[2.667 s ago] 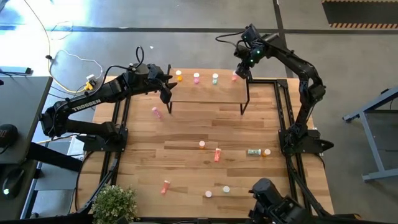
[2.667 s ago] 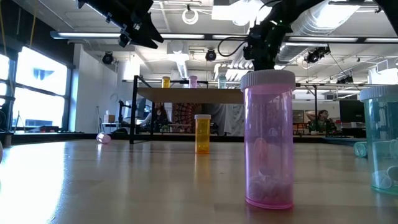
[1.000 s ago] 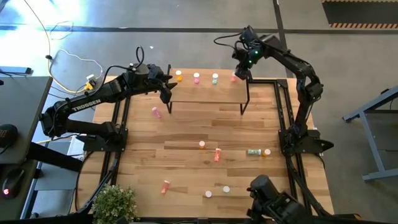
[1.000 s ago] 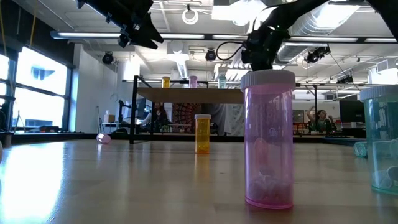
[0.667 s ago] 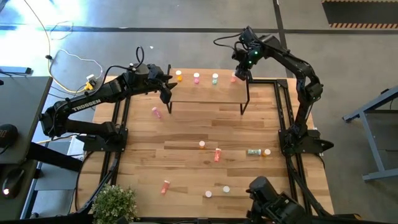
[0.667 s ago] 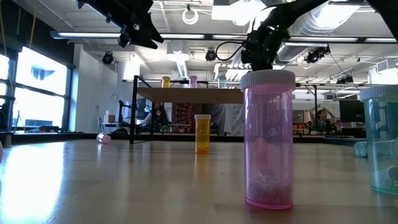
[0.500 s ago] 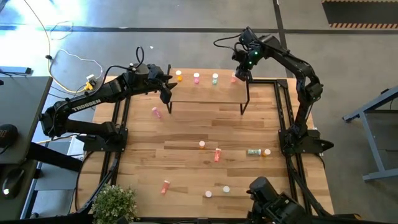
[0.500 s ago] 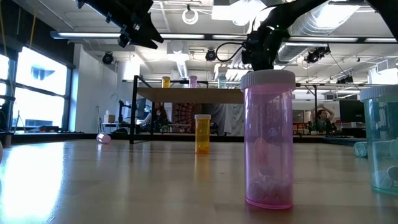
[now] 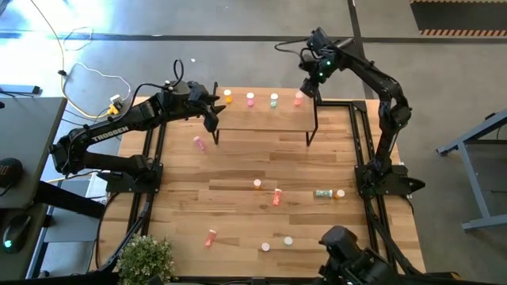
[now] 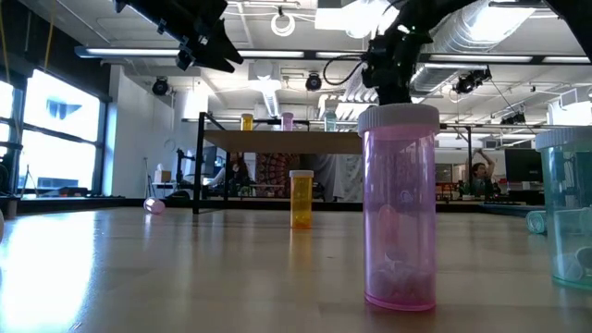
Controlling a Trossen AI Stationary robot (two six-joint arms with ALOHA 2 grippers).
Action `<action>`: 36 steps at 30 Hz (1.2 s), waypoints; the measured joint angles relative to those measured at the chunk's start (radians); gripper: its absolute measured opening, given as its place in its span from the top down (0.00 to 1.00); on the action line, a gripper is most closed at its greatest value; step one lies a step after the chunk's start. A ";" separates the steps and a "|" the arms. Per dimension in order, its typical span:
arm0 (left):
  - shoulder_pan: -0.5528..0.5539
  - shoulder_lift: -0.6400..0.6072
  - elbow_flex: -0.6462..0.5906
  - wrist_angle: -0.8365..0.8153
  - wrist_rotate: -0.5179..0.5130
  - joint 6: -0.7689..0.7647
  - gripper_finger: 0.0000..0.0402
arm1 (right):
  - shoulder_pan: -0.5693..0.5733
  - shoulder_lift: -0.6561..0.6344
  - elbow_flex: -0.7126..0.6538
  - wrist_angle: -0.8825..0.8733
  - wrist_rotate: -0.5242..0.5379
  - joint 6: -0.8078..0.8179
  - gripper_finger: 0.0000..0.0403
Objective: Pick and place medicine bottles onto shelf by color
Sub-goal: Put the top pink medicine bottle on the shelf aligned with the other pink medicine bottle
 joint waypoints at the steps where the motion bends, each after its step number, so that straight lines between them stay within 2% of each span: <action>1: 0.000 0.000 0.000 0.001 0.000 0.016 0.51 | 0.004 0.000 0.027 -0.026 0.020 0.024 0.65; 6: 0.000 0.000 0.000 -0.003 0.000 0.046 0.51 | 0.042 0.000 0.174 -0.192 0.049 0.146 0.65; 11: 0.000 -0.001 0.000 -0.005 0.008 0.046 0.51 | 0.112 -0.001 0.298 -0.280 0.050 0.237 0.65; 16: 0.000 -0.001 0.000 -0.018 0.011 0.046 0.51 | 0.207 -0.028 0.312 -0.305 0.048 0.339 0.65; 21: 0.000 -0.002 0.000 -0.028 0.011 0.046 0.51 | 0.326 -0.121 0.182 -0.305 0.052 0.442 0.65; 24: 0.000 -0.002 0.000 -0.028 0.011 0.046 0.51 | 0.391 -0.186 0.055 -0.297 0.065 0.520 0.65; 27: 0.000 -0.002 0.000 -0.028 0.011 0.046 0.51 | 0.459 -0.262 -0.085 -0.218 0.061 0.630 0.65; 36: -0.003 -0.002 0.000 -0.092 0.014 -0.059 0.51 | 0.705 -0.427 -0.409 0.034 0.060 1.152 0.65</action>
